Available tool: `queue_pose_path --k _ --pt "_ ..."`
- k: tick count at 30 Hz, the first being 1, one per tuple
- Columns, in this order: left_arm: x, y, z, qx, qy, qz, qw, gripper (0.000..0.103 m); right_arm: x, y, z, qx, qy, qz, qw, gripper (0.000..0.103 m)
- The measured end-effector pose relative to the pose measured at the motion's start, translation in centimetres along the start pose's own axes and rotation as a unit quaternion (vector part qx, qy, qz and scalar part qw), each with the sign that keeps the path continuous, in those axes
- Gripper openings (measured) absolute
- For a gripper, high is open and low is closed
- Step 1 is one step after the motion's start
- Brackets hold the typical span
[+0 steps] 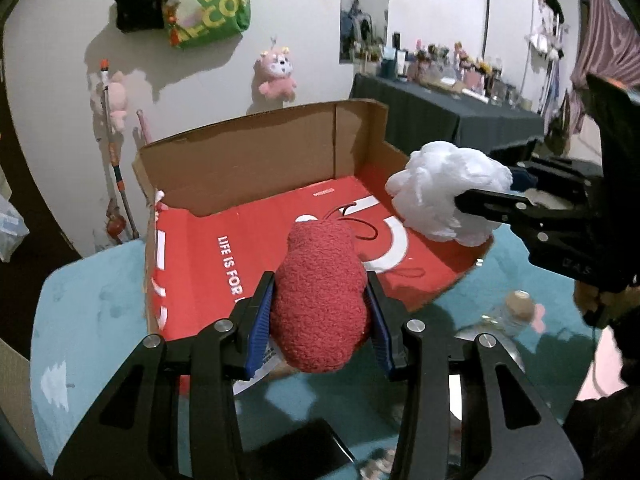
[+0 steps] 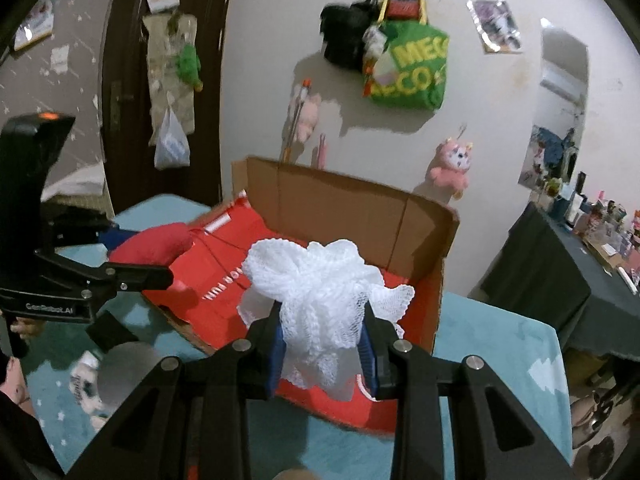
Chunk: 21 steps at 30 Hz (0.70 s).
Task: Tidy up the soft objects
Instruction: 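Carry the red plush with the left tool while the right tool carries the white pouf into the box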
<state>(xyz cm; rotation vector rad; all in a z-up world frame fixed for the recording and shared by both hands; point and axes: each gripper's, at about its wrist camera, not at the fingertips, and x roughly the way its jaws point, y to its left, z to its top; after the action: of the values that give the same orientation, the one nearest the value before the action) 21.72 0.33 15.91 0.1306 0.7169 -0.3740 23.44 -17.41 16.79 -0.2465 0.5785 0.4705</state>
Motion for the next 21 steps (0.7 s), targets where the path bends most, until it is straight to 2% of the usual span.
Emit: queue_pose_path --k 3,6,13,21 --pt "2.0 0.3 1.2 0.012 0.018 0.006 0.9997 0.041 2.6 -0.5 1.0 -0.004 0.033 0.008 0.999 0.034" --pt "4.4 0.9 2.5 0.011 0.046 -0.005 0.9989 0.041 5.6 -1.1 2.2 -0.005 0.065 0.011 0.998 0.034" --pt "10.7 2.7 5.0 0.013 0.105 0.022 0.9941 0.041 12.7 -2.4 3.9 0.01 0.134 0.007 0.991 0.034" --pt "18.2 5.3 7.0 -0.004 0.162 0.053 0.9853 0.041 19.2 -4.2 5.4 0.028 0.194 -0.03 0.98 0.034"
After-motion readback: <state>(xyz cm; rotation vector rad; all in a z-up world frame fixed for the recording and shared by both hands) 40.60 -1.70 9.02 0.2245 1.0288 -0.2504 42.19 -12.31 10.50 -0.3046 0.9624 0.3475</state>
